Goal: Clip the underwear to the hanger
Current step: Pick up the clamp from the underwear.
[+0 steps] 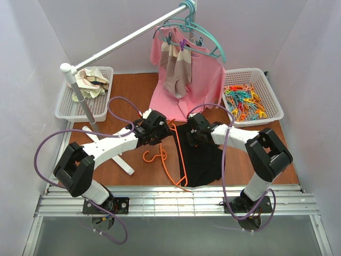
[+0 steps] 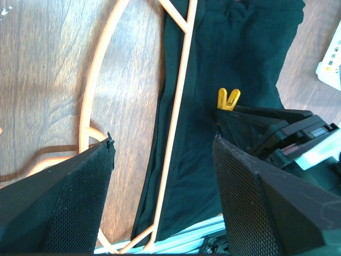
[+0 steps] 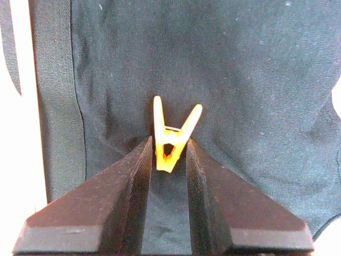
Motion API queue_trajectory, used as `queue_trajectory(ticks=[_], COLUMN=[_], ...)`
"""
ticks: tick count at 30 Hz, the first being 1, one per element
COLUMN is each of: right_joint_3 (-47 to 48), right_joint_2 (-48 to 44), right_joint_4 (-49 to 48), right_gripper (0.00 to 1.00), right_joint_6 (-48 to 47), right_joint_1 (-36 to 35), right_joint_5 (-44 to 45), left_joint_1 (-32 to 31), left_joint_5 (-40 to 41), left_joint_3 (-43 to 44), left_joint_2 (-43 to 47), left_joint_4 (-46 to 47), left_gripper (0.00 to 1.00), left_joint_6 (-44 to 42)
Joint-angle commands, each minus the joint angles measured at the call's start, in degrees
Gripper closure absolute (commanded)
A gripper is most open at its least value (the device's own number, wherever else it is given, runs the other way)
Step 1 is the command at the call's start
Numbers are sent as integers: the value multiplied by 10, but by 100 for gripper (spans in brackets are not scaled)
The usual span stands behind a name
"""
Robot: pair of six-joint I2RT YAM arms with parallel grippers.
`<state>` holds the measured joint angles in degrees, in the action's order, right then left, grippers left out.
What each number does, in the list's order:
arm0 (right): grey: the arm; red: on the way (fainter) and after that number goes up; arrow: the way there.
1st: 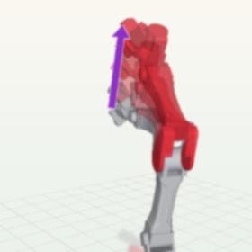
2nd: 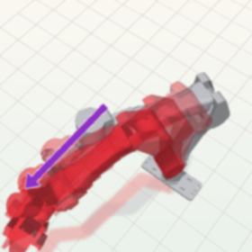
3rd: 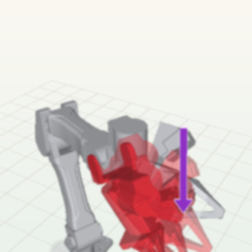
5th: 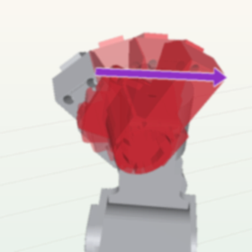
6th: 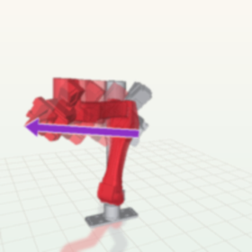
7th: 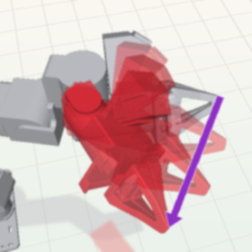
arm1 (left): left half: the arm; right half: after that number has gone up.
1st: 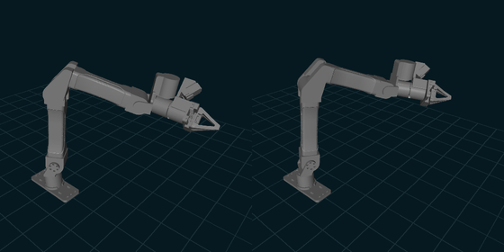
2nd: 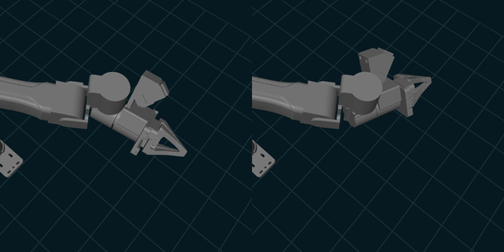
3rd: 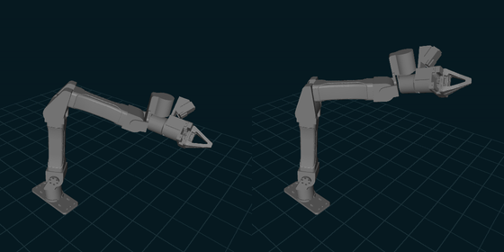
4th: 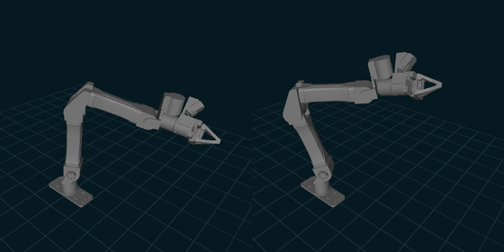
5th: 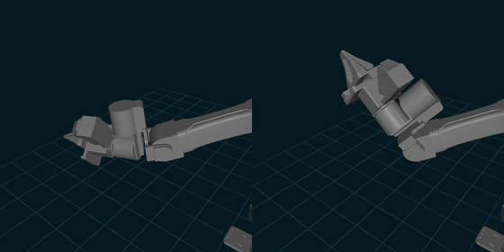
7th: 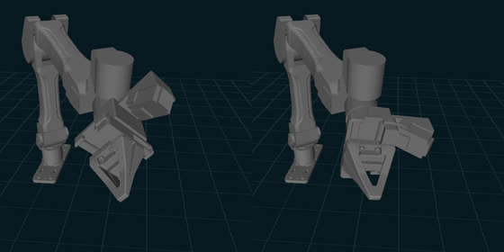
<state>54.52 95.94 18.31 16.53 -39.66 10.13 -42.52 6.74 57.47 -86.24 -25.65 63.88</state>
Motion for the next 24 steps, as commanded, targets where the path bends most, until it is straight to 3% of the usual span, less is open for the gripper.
queue_trajectory(ticks=[1, 12, 17, 24], right_joint_3=[-2, -20, -28, 36], right_joint_2=[10, 20, 26, -28], right_joint_4=[7, 16, 17, 76], right_gripper=[79, 81, 88, 92], right_joint_6=[6, 7, 6, -10], right_joint_1=[-5, -9, -12, -11], right_joint_5=[20, 43, 50, 40], left_joint_1=[2, 2, 4, 9], left_joint_5=[15, 20, 21, 40], left_joint_3=[-7, -18, -18, -18], left_joint_2=[34, 50, 53, 70], left_joint_4=[-5, -4, -5, -5], left_gripper=[33, 34, 34, 33], left_joint_6=[3, 9, 9, -12])
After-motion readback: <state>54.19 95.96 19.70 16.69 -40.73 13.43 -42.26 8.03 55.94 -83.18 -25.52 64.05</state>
